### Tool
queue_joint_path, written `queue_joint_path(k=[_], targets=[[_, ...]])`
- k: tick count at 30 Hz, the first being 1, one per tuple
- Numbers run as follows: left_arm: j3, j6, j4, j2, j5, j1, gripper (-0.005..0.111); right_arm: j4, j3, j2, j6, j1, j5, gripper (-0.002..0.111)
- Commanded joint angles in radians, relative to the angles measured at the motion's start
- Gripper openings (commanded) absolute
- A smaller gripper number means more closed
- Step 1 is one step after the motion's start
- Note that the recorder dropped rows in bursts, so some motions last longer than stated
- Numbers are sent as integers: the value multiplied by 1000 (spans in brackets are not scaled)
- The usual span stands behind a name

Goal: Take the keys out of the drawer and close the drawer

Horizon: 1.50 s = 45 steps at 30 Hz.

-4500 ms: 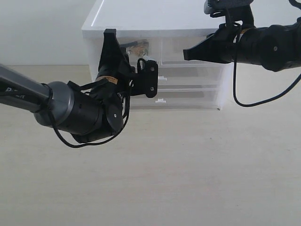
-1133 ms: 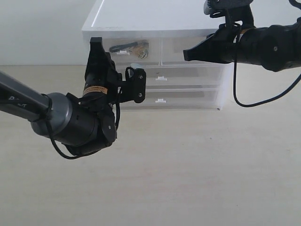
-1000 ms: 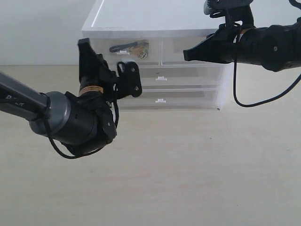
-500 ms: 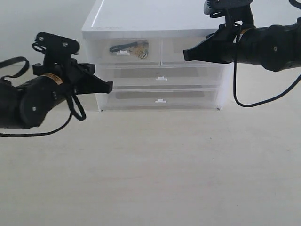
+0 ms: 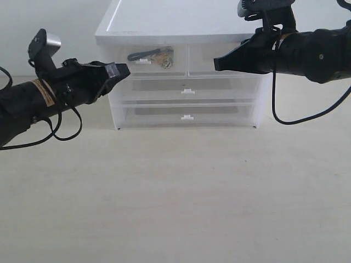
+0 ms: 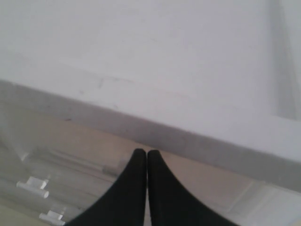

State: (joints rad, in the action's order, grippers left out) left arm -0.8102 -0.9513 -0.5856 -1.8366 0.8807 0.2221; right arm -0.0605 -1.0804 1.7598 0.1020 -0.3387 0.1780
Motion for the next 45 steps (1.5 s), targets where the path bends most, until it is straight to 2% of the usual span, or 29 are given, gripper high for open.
queue_joint_path(k=[1,4,6,10,34,41,45], targets=[[-34,-262,-75,-76,84,-43,33,-8,-28,19,-4,9,199,0],[-95,-403,-160,-139,80,-61,39,-8,-28,19,-9,9,197,0],[-117,-440,-159,-172,98,-61,39,-8,-28,19,-9,9,191,0],[-144,-441,-149,-190,143,-61,39,-8,-28,19,-9,9,191,0],[-250,-570,-197,-197,112,-47,39,-8,-28,19,-9,9,213,0],[-250,-578,-135,-197,109,-27,39,-8,-28,19,-9,9,206,0],[-250,-583,-109,-199,116,-27,32,-8,-28,19,-9,9,207,0]])
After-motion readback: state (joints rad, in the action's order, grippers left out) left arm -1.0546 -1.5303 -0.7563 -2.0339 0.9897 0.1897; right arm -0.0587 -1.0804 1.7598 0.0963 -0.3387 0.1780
